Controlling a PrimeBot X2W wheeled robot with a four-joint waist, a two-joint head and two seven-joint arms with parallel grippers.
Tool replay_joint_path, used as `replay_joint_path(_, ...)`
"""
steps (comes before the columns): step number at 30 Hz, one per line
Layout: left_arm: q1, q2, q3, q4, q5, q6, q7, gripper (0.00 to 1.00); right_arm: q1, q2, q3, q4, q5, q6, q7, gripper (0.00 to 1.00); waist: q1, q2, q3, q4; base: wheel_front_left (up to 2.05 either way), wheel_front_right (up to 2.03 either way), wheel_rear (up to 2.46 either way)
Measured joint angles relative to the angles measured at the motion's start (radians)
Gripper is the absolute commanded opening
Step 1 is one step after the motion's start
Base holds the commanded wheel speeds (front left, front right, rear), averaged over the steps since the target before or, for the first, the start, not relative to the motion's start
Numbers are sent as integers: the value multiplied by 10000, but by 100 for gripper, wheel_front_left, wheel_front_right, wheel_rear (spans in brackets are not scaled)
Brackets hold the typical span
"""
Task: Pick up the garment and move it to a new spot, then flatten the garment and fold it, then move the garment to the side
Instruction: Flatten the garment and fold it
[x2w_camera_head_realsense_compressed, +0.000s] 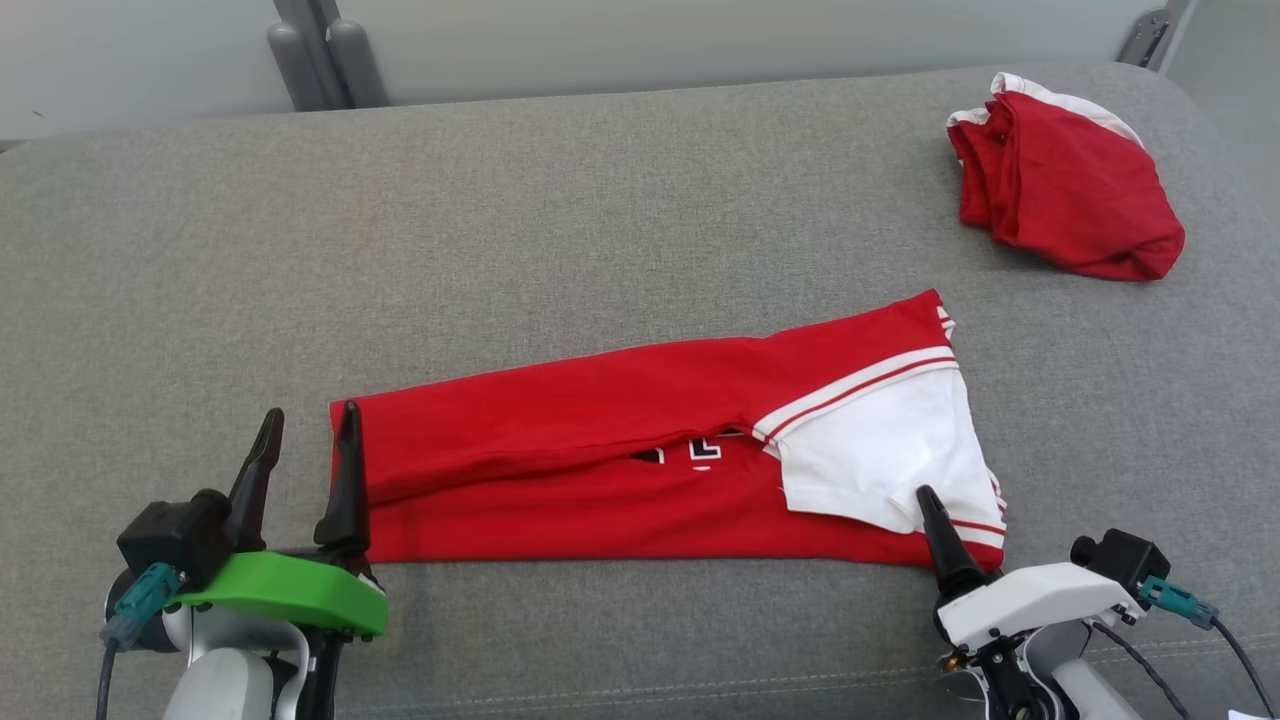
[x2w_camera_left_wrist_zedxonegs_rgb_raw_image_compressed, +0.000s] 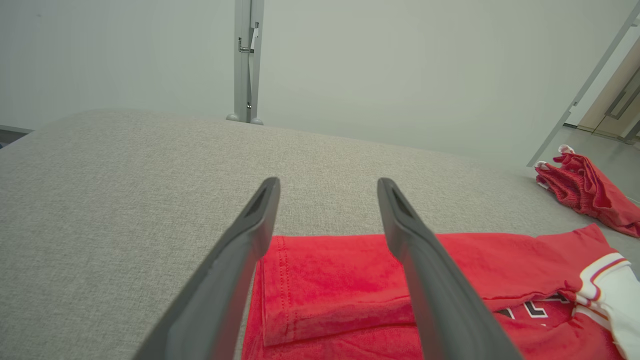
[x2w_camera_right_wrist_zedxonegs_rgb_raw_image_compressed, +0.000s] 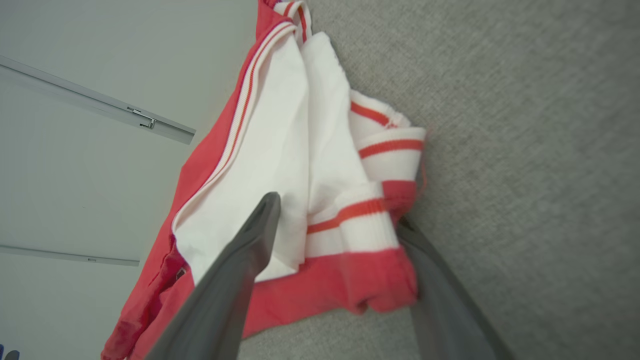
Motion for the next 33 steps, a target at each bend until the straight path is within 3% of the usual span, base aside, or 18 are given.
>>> replay_joint_path(16, 0, -84, 65, 56, 0, -79, 0, 100, -527, -13, 581, 328, -50, 2, 205, 100, 0, 0, 92, 134, 0, 0, 0)
replay_joint_path(17, 0, -92, 69, 58, 0, -81, 0, 100, -559, -12, 581, 362, -50, 2, 203, 90, 0, 0, 97, 147, 0, 0, 0)
replay_joint_path(18, 0, -96, 79, 58, 0, -81, 0, 100, -588, -12, 577, 382, -59, 2, 184, 55, 0, 0, 102, 158, 0, 0, 0)
replay_joint_path(19, 0, -98, 92, 58, 0, -81, 0, 100, -608, -10, 571, 397, -81, 2, 159, 36, 0, 0, 108, 169, 0, 0, 0)
replay_joint_path(20, 0, -100, 105, 58, 0, -81, 0, 100, -615, -10, 558, 407, -82, 2, 146, 27, 0, 0, 115, 179, 0, 0, 0)
replay_joint_path(21, 0, -100, 113, 58, 0, -81, 0, 100, -616, -10, 552, 418, -82, 2, 102, 10, 0, 0, 120, 188, 0, 0, 0)
replay_joint_path(22, 0, -102, 117, 59, 0, -81, 0, 100, -616, -10, 552, 426, -84, 2, 96, 0, 0, 0, 125, 195, 0, 0, 0)
replay_joint_path(33, -3, -144, 63, 109, 8, -102, 0, 100, -872, -136, 575, 19, -313, 2, -332, 0, 0, 0, 119, 337, 0, 0, 0)
